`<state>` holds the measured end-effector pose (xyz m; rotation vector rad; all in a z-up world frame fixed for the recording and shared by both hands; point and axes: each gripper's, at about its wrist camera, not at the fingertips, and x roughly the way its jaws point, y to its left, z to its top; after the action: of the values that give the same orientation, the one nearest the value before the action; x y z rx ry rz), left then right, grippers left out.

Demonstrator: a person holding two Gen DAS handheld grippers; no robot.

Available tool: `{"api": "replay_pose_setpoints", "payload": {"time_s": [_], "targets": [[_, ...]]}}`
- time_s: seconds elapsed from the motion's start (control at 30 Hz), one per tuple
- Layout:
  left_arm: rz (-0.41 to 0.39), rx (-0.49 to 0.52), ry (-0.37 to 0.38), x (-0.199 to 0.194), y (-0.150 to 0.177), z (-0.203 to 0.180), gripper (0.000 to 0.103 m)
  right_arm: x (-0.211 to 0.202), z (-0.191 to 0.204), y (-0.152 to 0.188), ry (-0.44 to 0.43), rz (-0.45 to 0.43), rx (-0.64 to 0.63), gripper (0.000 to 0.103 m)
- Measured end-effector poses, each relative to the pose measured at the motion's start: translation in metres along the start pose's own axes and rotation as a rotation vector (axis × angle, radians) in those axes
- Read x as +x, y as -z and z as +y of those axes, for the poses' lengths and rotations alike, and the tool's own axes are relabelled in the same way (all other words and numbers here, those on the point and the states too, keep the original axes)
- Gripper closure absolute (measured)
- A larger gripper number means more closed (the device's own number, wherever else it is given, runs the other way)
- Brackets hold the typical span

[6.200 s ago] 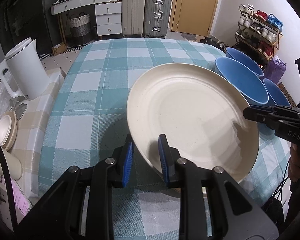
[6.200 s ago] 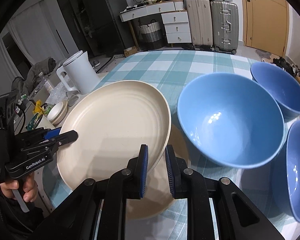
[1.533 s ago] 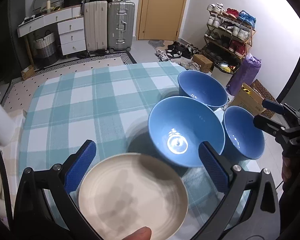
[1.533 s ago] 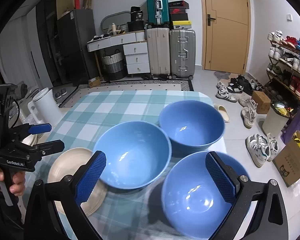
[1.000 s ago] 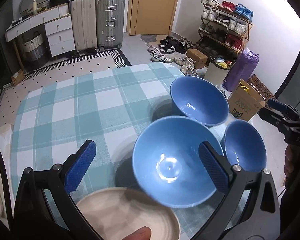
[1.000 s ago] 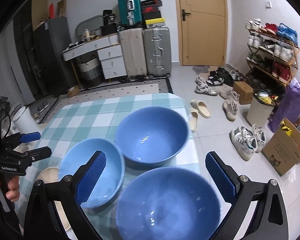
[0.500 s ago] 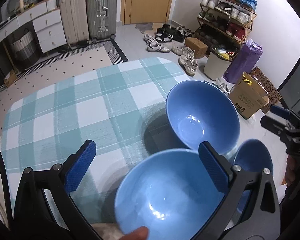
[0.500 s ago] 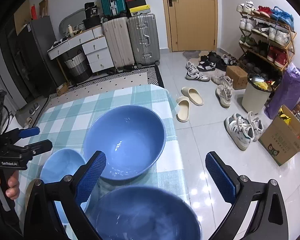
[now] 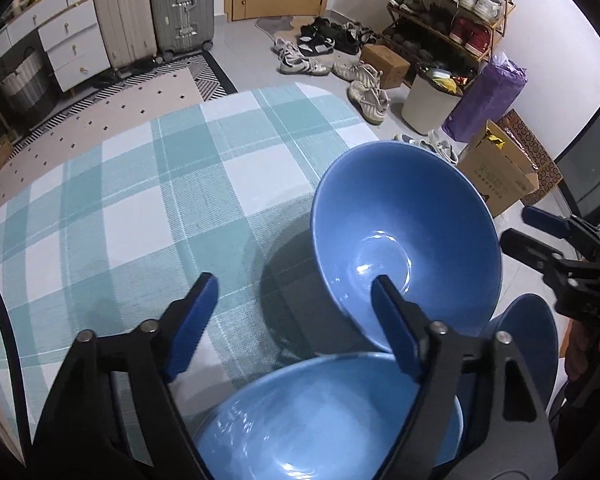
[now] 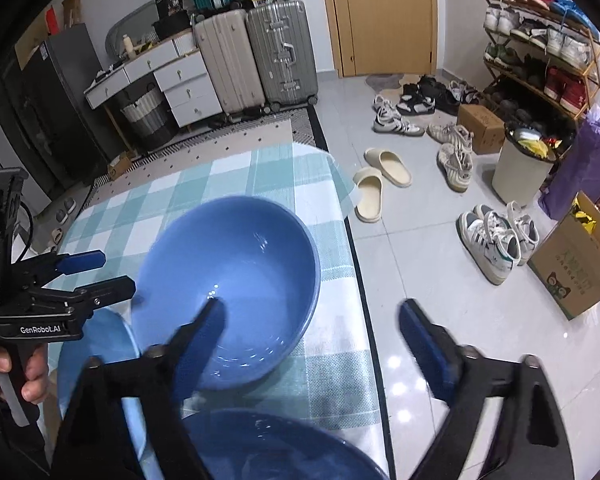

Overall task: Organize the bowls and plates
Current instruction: 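Close the left tool on a blue bowl rim while the right tool grips another bowl, then lift the held blue bowls with both tools toward the other blue bowls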

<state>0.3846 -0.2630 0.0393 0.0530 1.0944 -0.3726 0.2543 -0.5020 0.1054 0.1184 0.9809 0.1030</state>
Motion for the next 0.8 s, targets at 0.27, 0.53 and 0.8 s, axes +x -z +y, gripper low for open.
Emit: {"api": "replay_pose_setpoints", "payload": {"time_s": [0.27, 0.53, 0.8], "targets": [[0.035, 0.005, 0.036, 0.021, 0.001, -0.004, 0.055, 0.028, 0.000, 0.002, -0.030, 0.059, -0.004, 0.046], [0.056, 0.007, 0.063, 0.030, -0.001, -0.008, 0.075, 0.039, -0.001, 0.003, -0.044, 0.071, -0.003, 0.067], [0.059, 0.035, 0.073, 0.034, -0.002, -0.018, 0.089, 0.046, -0.003, 0.006, -0.056, 0.075, -0.002, 0.080]]}}
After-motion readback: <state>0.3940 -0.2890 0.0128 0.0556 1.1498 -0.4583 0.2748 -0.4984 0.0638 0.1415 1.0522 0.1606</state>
